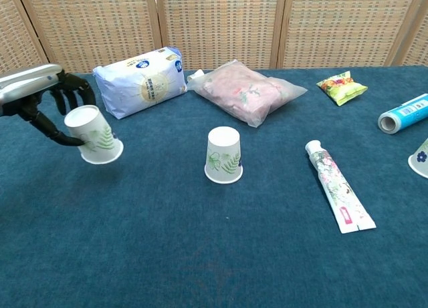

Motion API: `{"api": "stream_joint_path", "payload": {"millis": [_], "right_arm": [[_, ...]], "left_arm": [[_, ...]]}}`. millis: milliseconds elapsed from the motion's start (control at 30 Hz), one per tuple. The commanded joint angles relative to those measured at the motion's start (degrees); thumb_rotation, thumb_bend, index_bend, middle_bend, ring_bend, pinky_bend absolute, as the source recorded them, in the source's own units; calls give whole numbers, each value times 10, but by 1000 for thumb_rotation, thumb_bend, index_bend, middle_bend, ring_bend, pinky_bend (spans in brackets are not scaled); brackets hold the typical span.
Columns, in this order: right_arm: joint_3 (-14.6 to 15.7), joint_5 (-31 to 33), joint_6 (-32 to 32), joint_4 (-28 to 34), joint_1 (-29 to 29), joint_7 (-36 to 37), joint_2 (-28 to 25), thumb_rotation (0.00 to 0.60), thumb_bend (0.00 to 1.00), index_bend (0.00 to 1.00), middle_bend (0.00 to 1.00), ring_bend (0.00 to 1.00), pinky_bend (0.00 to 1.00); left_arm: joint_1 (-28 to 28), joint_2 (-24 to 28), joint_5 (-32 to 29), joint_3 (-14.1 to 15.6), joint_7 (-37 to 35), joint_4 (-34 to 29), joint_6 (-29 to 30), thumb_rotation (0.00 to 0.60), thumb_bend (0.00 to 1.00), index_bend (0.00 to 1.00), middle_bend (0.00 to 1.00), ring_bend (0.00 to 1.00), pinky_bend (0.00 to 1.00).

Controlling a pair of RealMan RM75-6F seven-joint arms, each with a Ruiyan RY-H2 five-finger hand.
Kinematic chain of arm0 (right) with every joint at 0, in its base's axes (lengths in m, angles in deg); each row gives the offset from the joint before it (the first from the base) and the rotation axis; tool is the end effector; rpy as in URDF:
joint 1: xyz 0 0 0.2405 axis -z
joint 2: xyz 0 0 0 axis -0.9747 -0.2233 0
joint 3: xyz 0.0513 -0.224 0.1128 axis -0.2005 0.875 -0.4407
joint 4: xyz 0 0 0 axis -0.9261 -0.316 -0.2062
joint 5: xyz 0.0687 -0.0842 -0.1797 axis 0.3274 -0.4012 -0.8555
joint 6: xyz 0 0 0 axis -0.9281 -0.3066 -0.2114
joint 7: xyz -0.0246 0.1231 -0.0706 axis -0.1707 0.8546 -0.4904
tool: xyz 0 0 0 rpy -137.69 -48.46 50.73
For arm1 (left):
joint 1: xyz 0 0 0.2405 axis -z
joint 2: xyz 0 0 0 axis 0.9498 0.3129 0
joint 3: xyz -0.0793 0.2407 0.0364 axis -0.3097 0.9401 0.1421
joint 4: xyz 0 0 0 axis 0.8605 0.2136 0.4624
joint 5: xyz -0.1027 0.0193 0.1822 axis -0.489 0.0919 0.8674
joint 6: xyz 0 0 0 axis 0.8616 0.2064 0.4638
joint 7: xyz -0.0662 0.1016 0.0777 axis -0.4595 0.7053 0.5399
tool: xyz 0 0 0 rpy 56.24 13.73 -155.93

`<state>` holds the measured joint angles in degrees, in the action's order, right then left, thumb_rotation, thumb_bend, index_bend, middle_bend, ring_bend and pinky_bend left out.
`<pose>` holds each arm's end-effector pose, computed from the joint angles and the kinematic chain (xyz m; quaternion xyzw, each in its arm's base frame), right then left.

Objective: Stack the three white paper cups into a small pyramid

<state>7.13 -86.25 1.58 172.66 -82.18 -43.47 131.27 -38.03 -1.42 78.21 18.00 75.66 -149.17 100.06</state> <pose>-0.3244 -0.1952 0.1671 0.5780 -0.3468 0.4049 0.6178 -0.2042 0.3364 0.0306 -0.7037 -0.3860 -0.4157 0.4279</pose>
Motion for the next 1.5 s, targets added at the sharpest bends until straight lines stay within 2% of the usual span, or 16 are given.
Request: {"api": "stream_joint_path", "payload": {"millis": [33,267,667,867,1133,1500], "right_arm": [[0,1,0,0,0,1,0,600,0,0,0,0,0],[0,2,1,2,1,10,-3,600,0,0,0,0,0],[-3,8,4,0,2,30,-9,600,0,0,0,0,0],[-3,7,1,-1,3,44,-12,600,0,0,0,0,0],[-4,8,1,-3,4,55,-15,600,0,0,0,0,0],[-4,8,1,-4,4,56,-16,600,0,0,0,0,0]], "left_arm": [[24,-8,0,-7,13,-18,-20,600,147,470,425,419,417],[70,-74,-63,-23,86,7,-67,600,147,470,425,419,417],[107,-156,-115,-33,142,63,-74,600,146,470,425,419,417],[122,-182,-119,-35,149,84,-75,600,146,470,425,419,417],[132,-204,-127,-40,139,105,-78,600,147,470,425,419,417],[130,-197,-123,-43,118,95,-65,600,147,470,425,419,417]]}}
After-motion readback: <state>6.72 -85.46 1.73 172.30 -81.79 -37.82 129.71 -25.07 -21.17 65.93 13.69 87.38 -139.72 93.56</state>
